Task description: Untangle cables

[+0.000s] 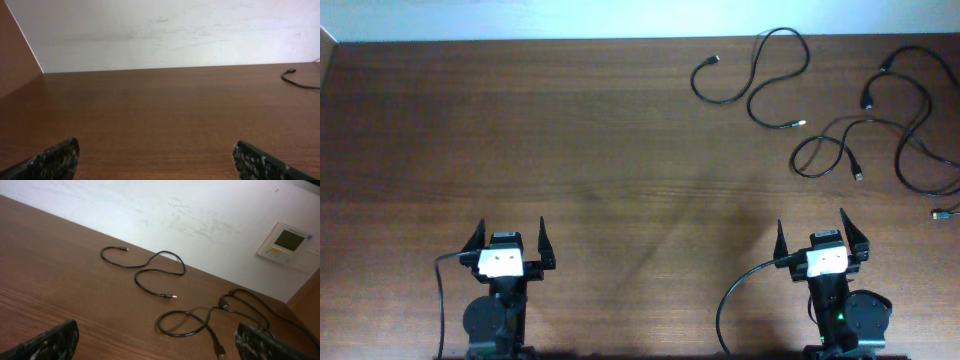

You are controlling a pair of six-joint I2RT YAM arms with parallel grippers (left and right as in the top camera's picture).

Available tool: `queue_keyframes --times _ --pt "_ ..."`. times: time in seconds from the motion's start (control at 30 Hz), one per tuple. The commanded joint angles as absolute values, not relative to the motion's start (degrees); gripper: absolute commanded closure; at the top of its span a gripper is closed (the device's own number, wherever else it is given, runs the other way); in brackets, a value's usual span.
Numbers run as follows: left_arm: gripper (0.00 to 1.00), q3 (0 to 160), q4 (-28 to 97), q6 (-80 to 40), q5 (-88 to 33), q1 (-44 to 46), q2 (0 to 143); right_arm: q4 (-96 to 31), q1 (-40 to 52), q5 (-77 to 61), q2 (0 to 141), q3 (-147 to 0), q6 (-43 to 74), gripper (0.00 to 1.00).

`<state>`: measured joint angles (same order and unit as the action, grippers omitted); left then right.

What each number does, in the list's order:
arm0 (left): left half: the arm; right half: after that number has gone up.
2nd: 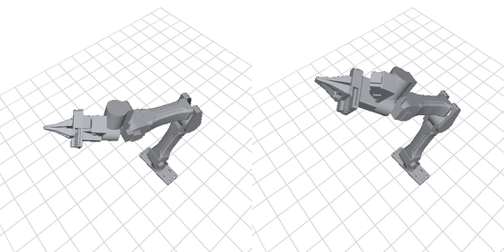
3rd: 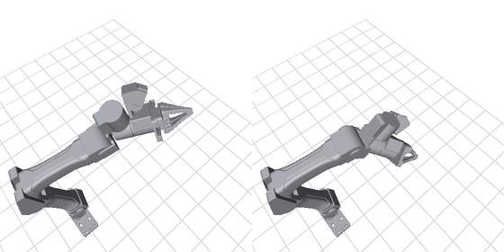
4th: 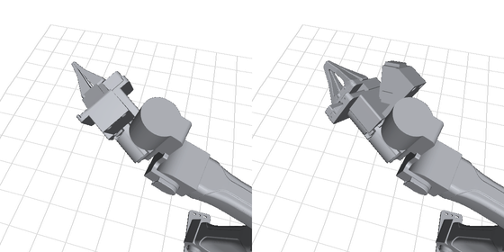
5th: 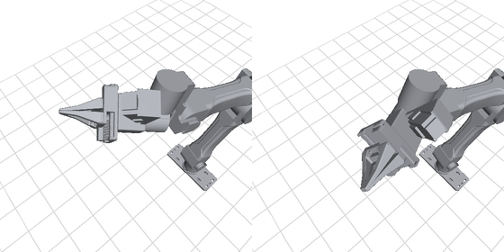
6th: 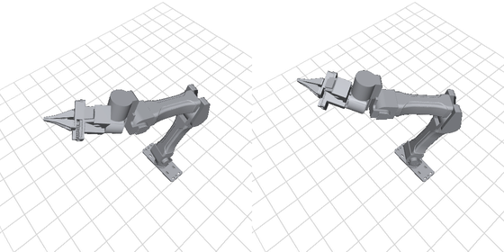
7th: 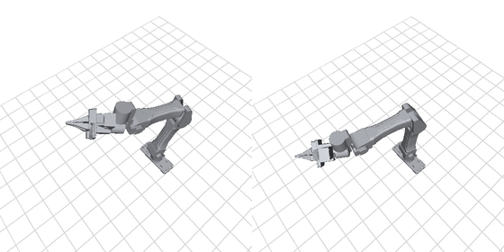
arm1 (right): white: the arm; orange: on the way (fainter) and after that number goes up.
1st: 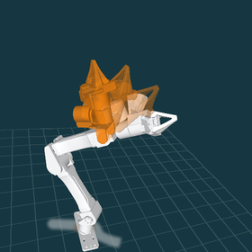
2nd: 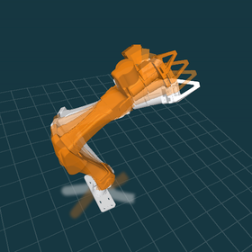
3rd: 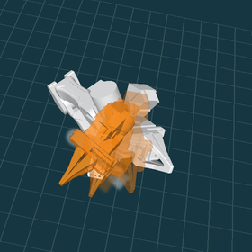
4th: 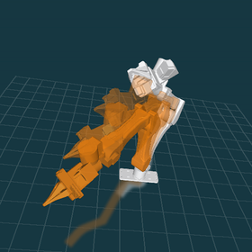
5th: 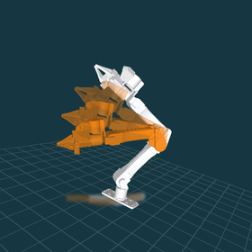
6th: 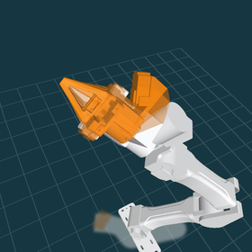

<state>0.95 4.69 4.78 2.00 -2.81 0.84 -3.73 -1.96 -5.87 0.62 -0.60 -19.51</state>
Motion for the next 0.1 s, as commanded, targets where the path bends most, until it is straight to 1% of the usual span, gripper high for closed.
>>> queue_keyframes --times 0.0,0.07 --pt "0.01 0.49 4.58 5.48 2.39 -3.05 0.34 -4.12 -2.24 -5.58 0.19 -0.32 -19.07 0.01" --pt "0.01 0.49 4.58 5.48 2.39 -3.05 0.34 -4.12 -2.24 -5.58 0.21 -0.32 -19.07 0.01"
